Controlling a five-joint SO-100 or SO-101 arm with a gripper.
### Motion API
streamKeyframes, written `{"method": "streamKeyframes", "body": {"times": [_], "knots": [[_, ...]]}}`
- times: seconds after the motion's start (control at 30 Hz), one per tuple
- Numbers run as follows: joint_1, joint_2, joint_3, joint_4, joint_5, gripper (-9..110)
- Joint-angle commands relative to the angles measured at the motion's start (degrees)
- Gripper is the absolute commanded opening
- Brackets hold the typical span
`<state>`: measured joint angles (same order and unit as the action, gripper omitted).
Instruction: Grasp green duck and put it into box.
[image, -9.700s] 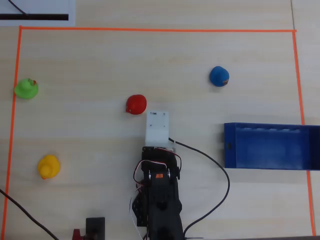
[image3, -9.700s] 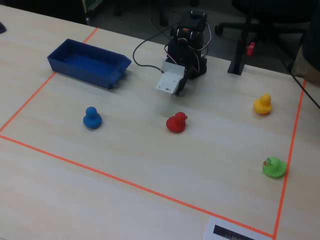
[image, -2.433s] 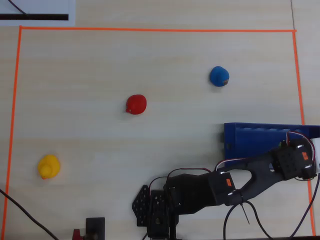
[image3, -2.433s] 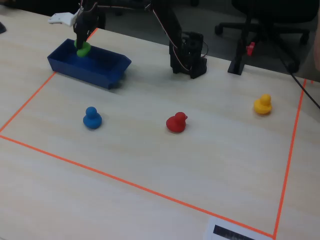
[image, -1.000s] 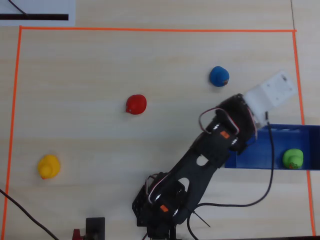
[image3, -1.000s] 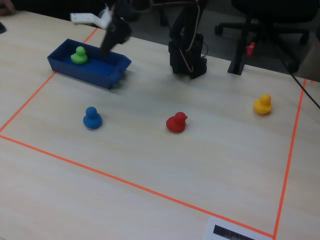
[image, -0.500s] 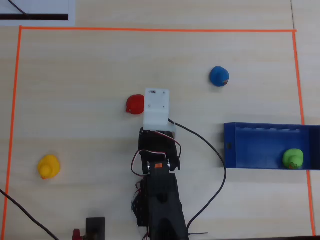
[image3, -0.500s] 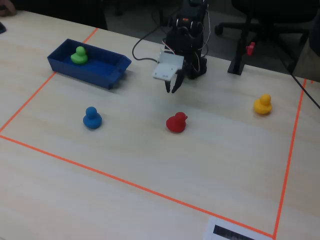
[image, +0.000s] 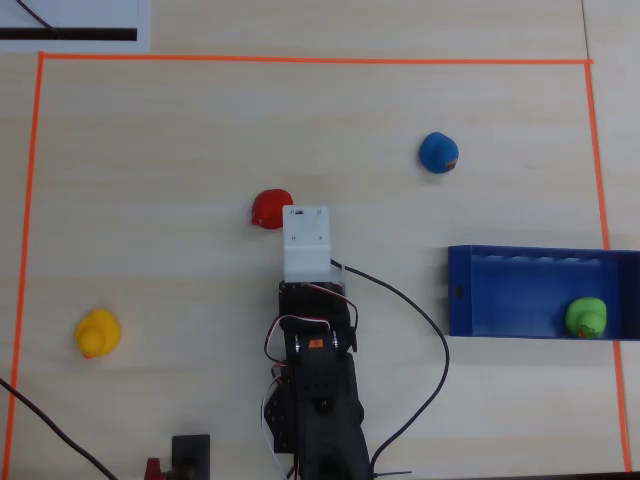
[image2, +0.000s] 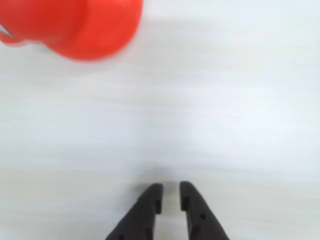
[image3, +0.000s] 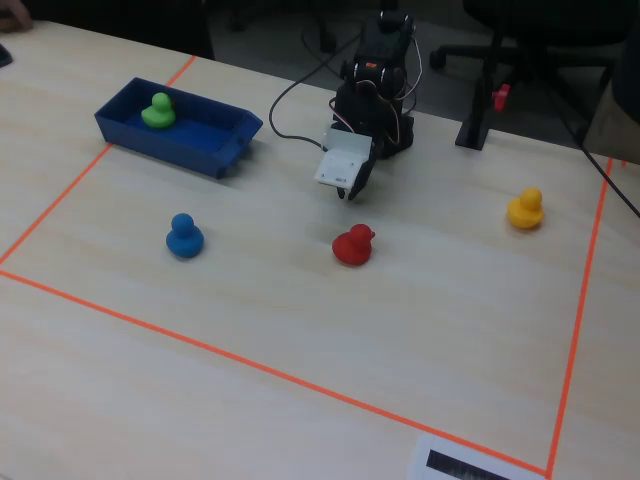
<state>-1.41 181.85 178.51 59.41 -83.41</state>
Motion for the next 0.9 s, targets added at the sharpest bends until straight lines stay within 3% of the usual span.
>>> {"method": "streamKeyframes", "body": {"times": [0.0, 0.27, 0.87], "knots": [[-0.8, 1.0, -0.4, 3.9, 0.1, 0], [-0.5, 4.7, -0.3, 15.2, 0.3, 0], [0.6, 7.9, -0.3, 16.8, -0.2, 3]]}}
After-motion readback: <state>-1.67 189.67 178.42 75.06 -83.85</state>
